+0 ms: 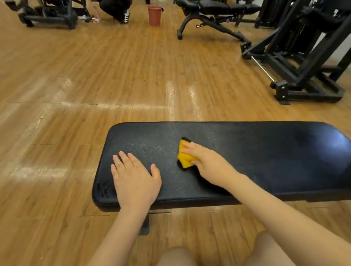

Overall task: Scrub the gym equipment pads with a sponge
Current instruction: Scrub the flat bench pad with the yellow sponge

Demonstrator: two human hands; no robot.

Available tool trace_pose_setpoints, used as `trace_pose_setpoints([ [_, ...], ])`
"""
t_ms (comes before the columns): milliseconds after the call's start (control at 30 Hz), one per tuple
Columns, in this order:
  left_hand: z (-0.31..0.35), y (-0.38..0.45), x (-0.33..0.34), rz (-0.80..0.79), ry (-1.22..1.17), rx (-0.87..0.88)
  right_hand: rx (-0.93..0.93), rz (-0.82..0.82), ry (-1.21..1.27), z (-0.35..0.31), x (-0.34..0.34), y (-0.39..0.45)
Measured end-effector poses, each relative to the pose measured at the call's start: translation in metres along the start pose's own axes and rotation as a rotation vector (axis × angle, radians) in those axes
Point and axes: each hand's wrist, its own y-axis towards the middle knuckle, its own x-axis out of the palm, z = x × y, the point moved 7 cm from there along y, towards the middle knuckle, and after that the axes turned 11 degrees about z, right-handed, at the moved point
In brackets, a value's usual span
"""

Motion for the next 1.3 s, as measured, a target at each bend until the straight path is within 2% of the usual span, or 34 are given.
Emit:
trace_pose_setpoints([
  [133,0.0,-0.001,0.0,-0.004,0.003,0.0,0.117,0.01,-0.039,0.05,-0.037,-0.023],
  [267,0.001,-0.001,-0.002,0.0,0.005,0.01,0.354,0.11,-0.1,0.113,-0.084,-0.049],
  [367,0.001,-0.001,-0.002,0.005,-0.005,0.01,0.462,0.139,-0.106,0.12,-0.095,-0.049],
  [467,0.001,-0.002,-0.003,0.009,-0.004,0.008,0.406,0.165,-0.048,0.077,-0.077,-0.025],
  [600,0.001,-0.001,-0.003,0.007,0.014,0.019,0.144,-0.007,-0.009,0.003,-0.02,0.003],
  [667,0.002,-0.001,-0.004,0.005,0.026,0.022,0.116,-0.014,-0.073,-0.004,-0.006,0.002],
  [833,0.005,-0.002,-0.002,-0.003,0.048,0.027,0.145,0.046,-0.076,0.029,-0.026,-0.018],
  [1067,0.005,-0.001,-0.001,0.003,0.056,0.032,0.418,0.223,-0.063,0.107,-0.081,-0.058],
  [1300,0.005,-0.001,0.004,-0.011,0.056,0.011,0.475,0.289,-0.025,0.097,-0.084,-0.041],
])
